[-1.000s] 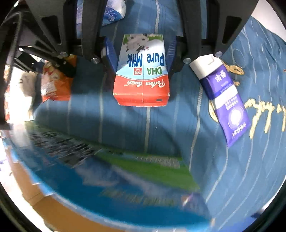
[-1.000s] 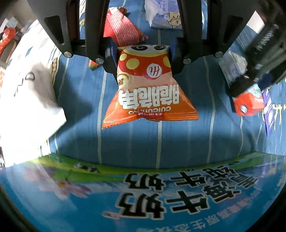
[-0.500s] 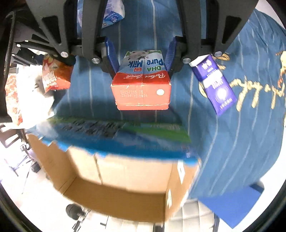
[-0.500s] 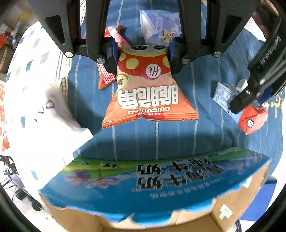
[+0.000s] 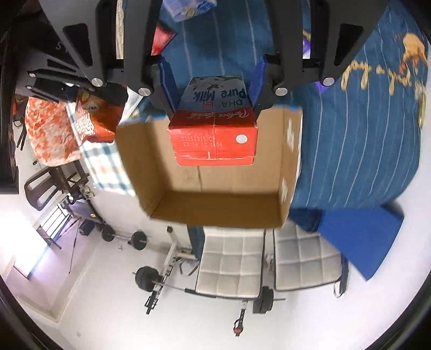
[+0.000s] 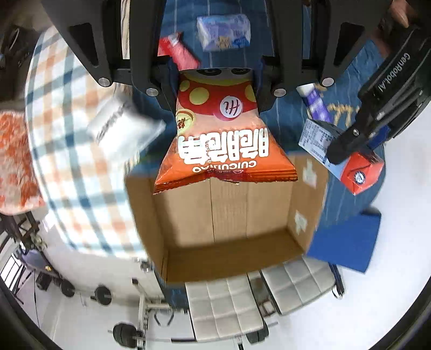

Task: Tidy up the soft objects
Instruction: 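Carry both items into the box and open both tools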

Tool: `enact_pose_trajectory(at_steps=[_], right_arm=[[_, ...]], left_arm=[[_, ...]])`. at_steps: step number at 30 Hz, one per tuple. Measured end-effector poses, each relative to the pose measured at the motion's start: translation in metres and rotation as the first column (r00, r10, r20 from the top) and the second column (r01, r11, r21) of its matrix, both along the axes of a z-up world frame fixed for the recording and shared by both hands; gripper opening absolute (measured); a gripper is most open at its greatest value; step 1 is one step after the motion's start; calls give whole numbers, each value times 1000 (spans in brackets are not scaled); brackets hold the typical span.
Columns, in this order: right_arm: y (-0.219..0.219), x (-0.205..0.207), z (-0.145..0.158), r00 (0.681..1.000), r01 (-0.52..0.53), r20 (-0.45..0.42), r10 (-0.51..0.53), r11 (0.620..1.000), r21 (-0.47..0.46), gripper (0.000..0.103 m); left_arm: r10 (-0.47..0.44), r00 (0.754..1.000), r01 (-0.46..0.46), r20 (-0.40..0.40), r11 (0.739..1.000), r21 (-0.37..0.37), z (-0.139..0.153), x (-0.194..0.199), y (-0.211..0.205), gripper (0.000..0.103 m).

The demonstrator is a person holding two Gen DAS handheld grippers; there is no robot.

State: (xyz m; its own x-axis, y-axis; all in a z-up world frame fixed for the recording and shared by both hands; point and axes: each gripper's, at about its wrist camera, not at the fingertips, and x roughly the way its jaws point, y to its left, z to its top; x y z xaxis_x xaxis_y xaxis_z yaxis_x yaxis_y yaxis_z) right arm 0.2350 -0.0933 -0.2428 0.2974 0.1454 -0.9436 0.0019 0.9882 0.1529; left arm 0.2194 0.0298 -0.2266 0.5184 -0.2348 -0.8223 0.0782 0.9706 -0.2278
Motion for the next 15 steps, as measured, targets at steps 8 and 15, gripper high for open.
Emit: enact_pose_trajectory(at_steps=[8,15], right_arm=[[-41,89,1,999,3,45,-1,999,-32,44],[-48,180,-65,999,-31,8,31,996,-79,44]], left_arm=[[37,999,-37,1,999,-21,6,79,-16,44],[49,998,-50,-31,998,-33,-28,145,-27,44]])
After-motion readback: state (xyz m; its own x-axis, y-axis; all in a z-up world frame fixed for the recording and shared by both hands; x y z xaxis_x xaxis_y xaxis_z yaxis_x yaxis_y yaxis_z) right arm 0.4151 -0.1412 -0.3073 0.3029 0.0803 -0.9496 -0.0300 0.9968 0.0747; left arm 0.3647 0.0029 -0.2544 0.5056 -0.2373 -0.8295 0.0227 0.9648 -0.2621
